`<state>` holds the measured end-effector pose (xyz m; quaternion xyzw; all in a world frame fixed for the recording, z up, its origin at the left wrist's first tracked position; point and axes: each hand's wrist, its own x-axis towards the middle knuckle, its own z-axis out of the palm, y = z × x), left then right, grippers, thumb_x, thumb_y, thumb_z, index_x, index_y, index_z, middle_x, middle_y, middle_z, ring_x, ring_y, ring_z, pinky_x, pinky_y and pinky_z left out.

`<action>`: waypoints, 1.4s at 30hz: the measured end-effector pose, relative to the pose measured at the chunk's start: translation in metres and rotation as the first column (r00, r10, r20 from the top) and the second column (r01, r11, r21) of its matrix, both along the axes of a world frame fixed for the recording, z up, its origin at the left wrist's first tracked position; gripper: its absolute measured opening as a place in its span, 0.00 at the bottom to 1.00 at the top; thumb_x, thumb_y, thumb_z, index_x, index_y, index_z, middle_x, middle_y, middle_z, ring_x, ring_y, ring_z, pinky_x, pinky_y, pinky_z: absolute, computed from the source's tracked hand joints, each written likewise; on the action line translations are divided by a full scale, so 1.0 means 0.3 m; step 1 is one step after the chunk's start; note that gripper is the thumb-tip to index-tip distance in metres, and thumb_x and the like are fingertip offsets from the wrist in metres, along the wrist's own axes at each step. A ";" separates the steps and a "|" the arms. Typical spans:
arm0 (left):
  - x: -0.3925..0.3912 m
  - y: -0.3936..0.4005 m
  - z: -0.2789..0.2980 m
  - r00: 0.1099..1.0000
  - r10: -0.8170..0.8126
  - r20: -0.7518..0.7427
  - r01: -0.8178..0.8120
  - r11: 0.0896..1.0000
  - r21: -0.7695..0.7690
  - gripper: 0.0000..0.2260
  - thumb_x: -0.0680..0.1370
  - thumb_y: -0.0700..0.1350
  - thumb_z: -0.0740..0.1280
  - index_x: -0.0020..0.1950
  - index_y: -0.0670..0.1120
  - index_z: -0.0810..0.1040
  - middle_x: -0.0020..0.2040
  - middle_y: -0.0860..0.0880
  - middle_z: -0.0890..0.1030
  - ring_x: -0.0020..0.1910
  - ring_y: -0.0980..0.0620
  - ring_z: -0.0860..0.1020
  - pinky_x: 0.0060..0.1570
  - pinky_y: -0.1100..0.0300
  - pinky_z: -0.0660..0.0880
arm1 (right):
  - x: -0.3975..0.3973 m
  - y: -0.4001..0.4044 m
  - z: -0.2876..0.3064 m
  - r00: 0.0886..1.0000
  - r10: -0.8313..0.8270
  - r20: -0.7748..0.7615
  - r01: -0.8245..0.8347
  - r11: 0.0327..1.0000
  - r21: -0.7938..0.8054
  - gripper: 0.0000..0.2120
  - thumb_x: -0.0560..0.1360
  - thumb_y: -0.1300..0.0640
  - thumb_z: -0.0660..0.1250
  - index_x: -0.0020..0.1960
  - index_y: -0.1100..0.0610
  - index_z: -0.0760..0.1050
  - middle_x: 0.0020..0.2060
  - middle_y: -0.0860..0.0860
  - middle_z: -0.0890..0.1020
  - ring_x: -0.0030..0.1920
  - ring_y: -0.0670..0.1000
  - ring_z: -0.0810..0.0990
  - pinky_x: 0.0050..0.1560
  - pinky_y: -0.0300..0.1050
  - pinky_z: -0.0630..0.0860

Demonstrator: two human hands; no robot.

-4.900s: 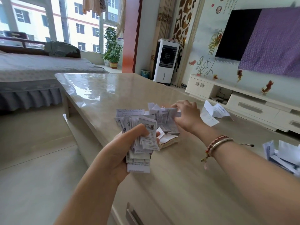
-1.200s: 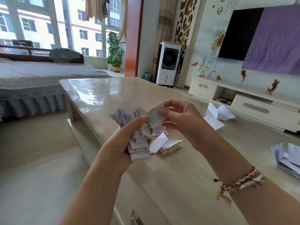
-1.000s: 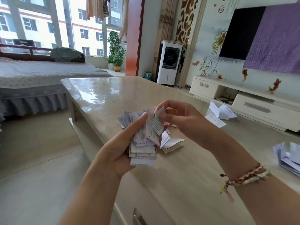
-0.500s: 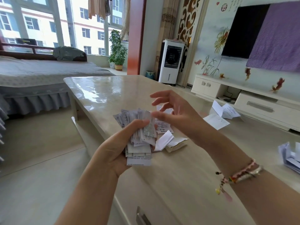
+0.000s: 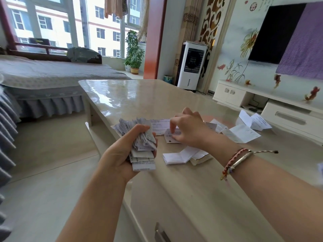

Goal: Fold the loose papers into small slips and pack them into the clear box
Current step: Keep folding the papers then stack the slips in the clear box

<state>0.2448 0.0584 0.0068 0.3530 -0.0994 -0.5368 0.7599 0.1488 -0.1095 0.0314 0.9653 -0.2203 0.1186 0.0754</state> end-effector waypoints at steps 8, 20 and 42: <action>0.003 0.000 -0.004 1.000 0.004 -0.031 -0.004 1.000 -0.019 0.04 0.72 0.40 0.70 0.44 0.40 0.80 0.35 0.44 0.79 0.34 0.49 0.77 0.36 0.60 0.77 | 0.028 0.035 0.003 0.995 0.037 -0.094 -0.042 0.998 -0.052 0.17 0.72 0.46 0.69 0.54 0.53 0.68 0.45 0.50 0.81 0.55 0.51 0.73 0.56 0.46 0.59; 0.010 0.005 -0.022 0.999 0.028 -0.034 -0.027 1.000 0.016 0.07 0.72 0.40 0.71 0.48 0.40 0.78 0.36 0.44 0.78 0.31 0.50 0.76 0.29 0.62 0.76 | 0.005 0.077 0.048 0.933 -0.090 0.348 0.074 0.995 0.061 0.04 0.77 0.57 0.64 0.47 0.53 0.78 0.38 0.48 0.81 0.42 0.51 0.81 0.50 0.46 0.75; -0.073 -0.043 -0.019 0.997 0.025 0.068 -0.025 1.000 0.006 0.15 0.69 0.43 0.74 0.53 0.41 0.80 0.39 0.45 0.80 0.33 0.52 0.78 0.32 0.62 0.78 | -0.200 0.153 0.076 0.530 -0.184 0.828 -0.379 0.822 0.425 0.13 0.74 0.70 0.66 0.42 0.53 0.71 0.46 0.49 0.85 0.52 0.44 0.83 0.52 0.49 0.81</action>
